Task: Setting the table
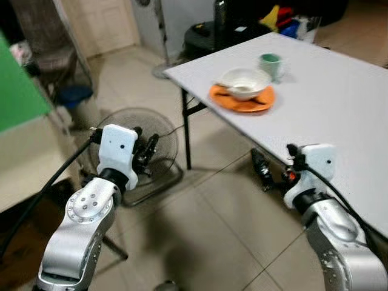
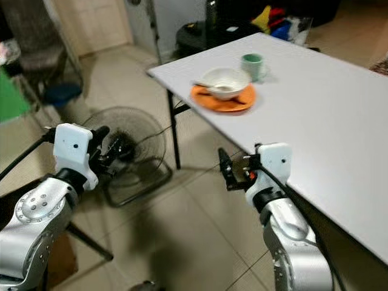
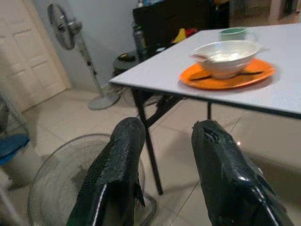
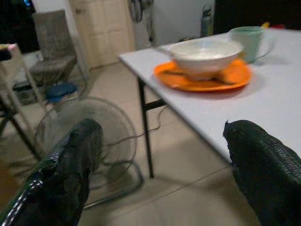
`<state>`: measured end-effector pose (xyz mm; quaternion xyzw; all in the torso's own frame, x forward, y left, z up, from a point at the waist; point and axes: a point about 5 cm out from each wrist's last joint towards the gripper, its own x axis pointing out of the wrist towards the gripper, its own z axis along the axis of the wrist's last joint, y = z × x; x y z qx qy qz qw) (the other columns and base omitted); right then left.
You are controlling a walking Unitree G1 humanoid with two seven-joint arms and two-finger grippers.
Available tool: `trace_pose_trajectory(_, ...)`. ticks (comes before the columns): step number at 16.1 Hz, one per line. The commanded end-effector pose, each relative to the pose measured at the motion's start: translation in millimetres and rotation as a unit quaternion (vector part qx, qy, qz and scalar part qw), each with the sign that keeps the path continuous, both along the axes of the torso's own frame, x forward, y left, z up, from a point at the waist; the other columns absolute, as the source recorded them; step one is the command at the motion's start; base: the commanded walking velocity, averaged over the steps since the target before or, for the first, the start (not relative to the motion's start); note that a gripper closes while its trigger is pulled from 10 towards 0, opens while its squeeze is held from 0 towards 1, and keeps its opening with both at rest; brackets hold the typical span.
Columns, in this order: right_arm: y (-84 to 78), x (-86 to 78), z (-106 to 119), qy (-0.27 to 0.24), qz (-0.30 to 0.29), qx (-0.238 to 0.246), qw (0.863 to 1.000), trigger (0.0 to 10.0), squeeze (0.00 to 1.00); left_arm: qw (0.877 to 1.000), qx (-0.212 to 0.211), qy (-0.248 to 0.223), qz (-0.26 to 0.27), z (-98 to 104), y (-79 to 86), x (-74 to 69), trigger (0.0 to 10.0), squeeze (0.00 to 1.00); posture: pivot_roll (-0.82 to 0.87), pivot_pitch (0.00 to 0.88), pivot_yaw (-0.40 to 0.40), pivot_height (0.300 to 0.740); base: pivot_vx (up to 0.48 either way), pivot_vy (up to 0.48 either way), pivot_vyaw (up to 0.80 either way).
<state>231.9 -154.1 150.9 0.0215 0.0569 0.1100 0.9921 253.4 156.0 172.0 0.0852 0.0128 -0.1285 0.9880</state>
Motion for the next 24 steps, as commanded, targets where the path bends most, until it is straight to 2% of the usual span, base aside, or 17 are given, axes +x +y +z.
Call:
trace_pose_trajectory(1, 3.0, 1.8, 3.2, -0.003, 0.006, 0.005, 1.000, 10.0, 1.00, 1.000, 0.002, 0.001, 0.008, 1.8, 5.7, 2.5, 10.0, 0.00, 0.06, 0.000, 0.082, 0.740, 0.000, 0.292, 0.00)
trace_pose_trajectory(11, 8.7, 9.5, 4.5, -0.002, 0.023, 0.016, 1.000, 10.0, 1.00, 1.000, 0.007, -0.007, 0.007, 6.4, 7.6, 5.3, 10.0, 0.00, 0.10, 0.000, 0.073, 0.740, 0.000, 0.293, 0.00)
trace_pose_trajectory(24, 16.9, 10.1, 4.5, -0.002, 0.067, 0.013, 0.998, 10.0, 1.00, 1.000, 0.002, -0.016, 0.005, 8.0, 5.7, 2.2, 10.0, 0.00, 0.11, 0.000, 0.066, 0.740, 0.000, 0.269, 0.06)
